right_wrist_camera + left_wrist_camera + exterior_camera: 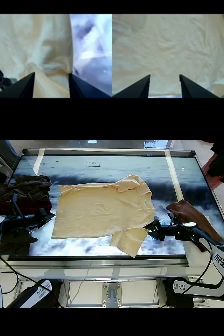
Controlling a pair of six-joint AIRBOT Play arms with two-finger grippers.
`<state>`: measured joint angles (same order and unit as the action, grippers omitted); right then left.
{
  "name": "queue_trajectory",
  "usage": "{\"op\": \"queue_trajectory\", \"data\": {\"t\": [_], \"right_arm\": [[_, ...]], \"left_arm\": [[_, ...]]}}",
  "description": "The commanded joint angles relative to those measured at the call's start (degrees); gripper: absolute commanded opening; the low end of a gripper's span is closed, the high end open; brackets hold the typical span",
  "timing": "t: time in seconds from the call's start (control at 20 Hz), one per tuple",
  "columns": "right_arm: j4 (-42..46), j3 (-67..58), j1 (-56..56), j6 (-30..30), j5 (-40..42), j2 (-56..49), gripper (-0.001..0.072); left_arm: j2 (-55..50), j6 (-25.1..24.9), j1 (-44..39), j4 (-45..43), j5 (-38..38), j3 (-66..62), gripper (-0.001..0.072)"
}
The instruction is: Fold the shirts.
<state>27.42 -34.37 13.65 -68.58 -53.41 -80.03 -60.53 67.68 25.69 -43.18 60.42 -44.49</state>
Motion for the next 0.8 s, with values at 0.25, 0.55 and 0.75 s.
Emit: {"op": "queue_trajectory", "data": {"t": [0.25, 0.55, 0.75], "right_arm": [[-1.27, -4.59, 13.05, 5.6, -13.27, 8.17, 0.0504], [4.72, -4.61, 15.93, 10.86, -13.53, 14.27, 0.0503], [7.34, -4.61, 14.95, 5.99, -7.89, 14.29, 0.0503]], "left_arm": [[0.04, -0.04, 0.02, 0.31, 1.53, 0.02, 0.0396], [0.04, -0.24, 0.02, 0.26, -0.07, 0.04, 0.0396], [0.04, -0.07, 0.02, 0.83, -2.47, 0.04, 0.0396]]}}
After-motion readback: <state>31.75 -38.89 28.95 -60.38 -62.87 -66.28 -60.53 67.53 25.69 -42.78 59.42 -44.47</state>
